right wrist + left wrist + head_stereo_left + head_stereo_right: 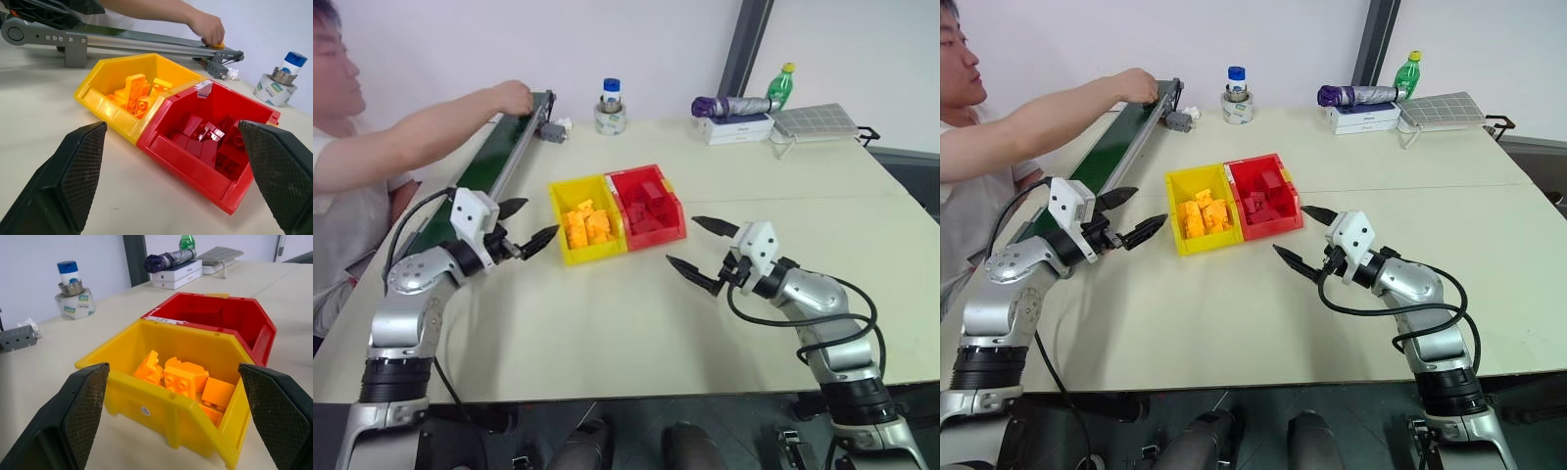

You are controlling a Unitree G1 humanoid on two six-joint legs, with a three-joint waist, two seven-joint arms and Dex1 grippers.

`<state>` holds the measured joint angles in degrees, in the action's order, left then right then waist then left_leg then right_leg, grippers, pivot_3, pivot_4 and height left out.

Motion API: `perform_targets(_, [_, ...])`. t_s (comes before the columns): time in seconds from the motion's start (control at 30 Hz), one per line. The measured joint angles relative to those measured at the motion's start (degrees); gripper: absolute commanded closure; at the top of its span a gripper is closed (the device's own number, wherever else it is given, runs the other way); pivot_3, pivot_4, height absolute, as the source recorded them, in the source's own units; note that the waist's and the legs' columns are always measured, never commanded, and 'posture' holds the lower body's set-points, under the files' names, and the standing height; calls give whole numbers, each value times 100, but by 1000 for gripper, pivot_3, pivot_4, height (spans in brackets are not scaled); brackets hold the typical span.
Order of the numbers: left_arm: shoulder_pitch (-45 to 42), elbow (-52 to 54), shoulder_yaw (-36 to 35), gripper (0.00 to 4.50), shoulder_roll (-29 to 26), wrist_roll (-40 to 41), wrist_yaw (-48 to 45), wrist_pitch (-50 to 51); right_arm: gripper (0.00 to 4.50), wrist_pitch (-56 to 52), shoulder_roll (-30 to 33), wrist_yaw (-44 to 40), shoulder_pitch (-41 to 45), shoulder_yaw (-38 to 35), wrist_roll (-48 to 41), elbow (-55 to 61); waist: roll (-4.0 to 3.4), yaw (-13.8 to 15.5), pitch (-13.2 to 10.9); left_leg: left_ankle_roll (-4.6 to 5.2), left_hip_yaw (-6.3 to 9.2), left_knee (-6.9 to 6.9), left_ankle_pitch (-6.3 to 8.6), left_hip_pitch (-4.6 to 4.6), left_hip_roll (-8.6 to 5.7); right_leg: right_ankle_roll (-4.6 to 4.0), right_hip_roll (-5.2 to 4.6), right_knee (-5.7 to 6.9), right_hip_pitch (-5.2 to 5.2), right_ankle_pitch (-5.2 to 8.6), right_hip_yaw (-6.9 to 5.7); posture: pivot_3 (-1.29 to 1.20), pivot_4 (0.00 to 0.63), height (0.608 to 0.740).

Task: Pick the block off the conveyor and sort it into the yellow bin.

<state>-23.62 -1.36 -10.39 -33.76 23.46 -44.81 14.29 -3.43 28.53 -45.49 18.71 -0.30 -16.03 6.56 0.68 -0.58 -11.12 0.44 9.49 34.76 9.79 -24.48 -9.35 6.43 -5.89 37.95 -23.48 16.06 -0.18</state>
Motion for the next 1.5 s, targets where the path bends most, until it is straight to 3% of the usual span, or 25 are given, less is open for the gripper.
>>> perform_targets(0.47, [465,410,-315,56,88,282,169,7,0,2,0,-60,36,2,2,-19,0,-7,0,0,-1,-3,0,0,2,0,0,-1,-1,0,0,0,150,740])
perform_targets(0.87, [1660,1135,-1384,56,582,142,1631,-377,0,80,-65,-174,125,106,6,-195,0,-4,0,0,-2,-3,0,1,4,-15,0,-4,0,8,0,0,150,740])
perform_targets(1.07, [1772,1136,-1876,56,774,114,2380,-400,0,129,-86,-220,257,133,7,-244,0,60,0,0,-2,0,0,1,3,-16,1,-6,2,9,0,0,150,740])
perform_targets(1.23, [1897,1152,-1966,56,1151,-46,3004,-458,0,141,-85,-238,257,186,9,-294,1,126,1,0,-4,0,0,1,3,-16,1,-8,3,9,0,0,150,740])
perform_targets(1.5, [1944,1152,-1962,56,1148,-164,3132,-483,0,141,-82,-242,256,186,7,-294,1,128,0,0,-4,0,0,1,3,-17,1,-8,3,9,0,0,150,740])
